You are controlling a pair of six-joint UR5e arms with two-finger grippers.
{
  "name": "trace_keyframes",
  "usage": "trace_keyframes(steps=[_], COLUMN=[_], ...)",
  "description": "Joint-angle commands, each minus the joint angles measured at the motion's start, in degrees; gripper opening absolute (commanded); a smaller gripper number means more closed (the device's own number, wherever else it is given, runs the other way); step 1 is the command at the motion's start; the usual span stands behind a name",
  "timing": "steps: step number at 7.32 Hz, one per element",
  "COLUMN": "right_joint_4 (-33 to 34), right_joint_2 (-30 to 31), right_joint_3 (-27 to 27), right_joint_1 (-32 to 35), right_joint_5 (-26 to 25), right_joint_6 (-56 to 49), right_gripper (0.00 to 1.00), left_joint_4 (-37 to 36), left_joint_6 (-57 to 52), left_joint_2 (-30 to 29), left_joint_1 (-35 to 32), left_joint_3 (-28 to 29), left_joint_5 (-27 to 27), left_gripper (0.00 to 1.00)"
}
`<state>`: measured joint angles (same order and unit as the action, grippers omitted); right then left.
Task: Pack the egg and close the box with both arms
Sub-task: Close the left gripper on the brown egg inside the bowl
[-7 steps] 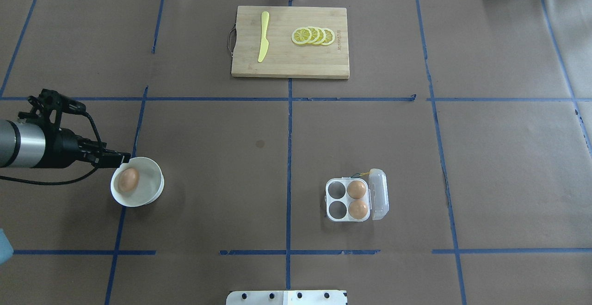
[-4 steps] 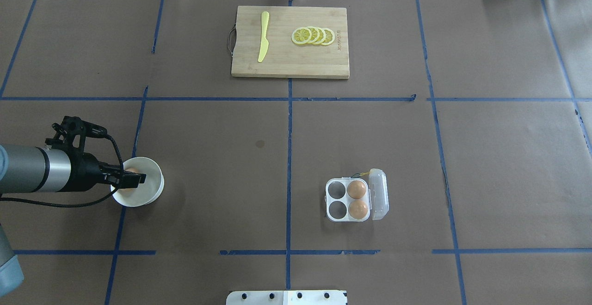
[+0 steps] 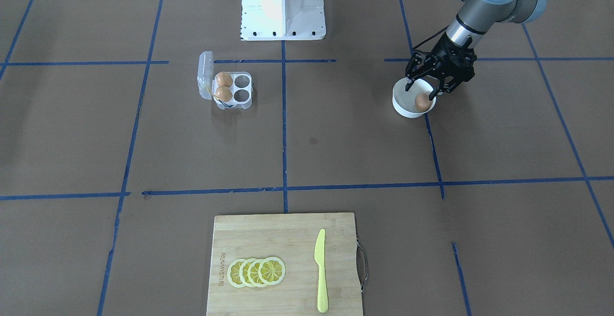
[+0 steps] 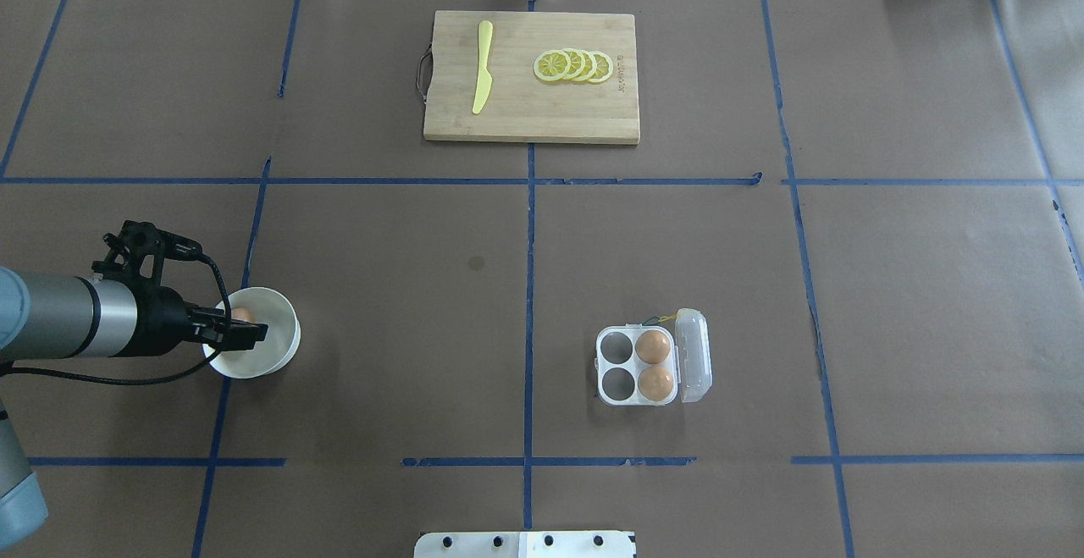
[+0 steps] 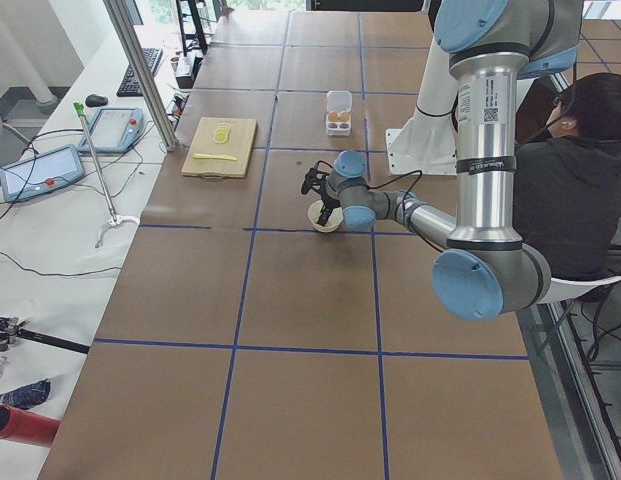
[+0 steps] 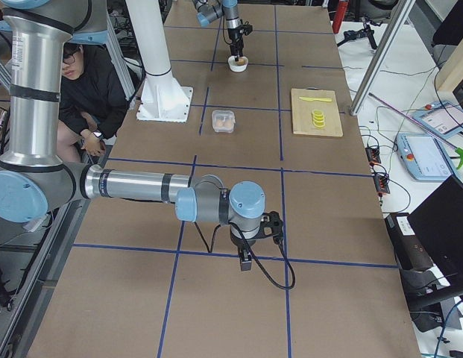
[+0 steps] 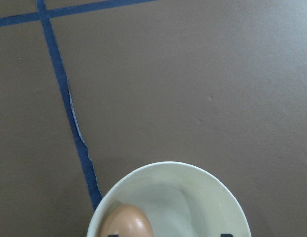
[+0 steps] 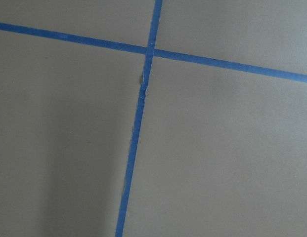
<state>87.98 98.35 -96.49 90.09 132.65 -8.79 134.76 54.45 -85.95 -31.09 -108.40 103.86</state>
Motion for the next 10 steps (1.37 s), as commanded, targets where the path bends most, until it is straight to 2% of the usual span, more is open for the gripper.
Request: trace_keyframes(steps=[1,4,8,10], right_joint_4=[0.0,0.0,0.0,0.0], right_joint_2=[0.0,0.0,0.0,0.0], right_joint_3=[0.1,0.3,0.4,0.4], right_joint_1=[0.0,0.0,0.0,0.0], right_joint_5=[0.0,-0.2,-0.4,-0.5], right_joint_6=[0.0,-0.1,-0.1,-0.1], right_gripper=[1.0,1.0,1.0,1.0], left_joint_4=[-0.1,-0.1,-0.1,-0.1], left_joint_6=[0.0,0.0,-0.1,-0.2], left_joint_2=[-0.1,-2.4,-2.7,-2.7], left_joint_1=[0.2,0.9,1.5,2.3], left_joint_3=[0.6,2.9,3.1,3.1], left_joint_5=[-0.4,-0.4,-0.4,-0.5], left_gripper=[0.75,0.73,0.7,0.73])
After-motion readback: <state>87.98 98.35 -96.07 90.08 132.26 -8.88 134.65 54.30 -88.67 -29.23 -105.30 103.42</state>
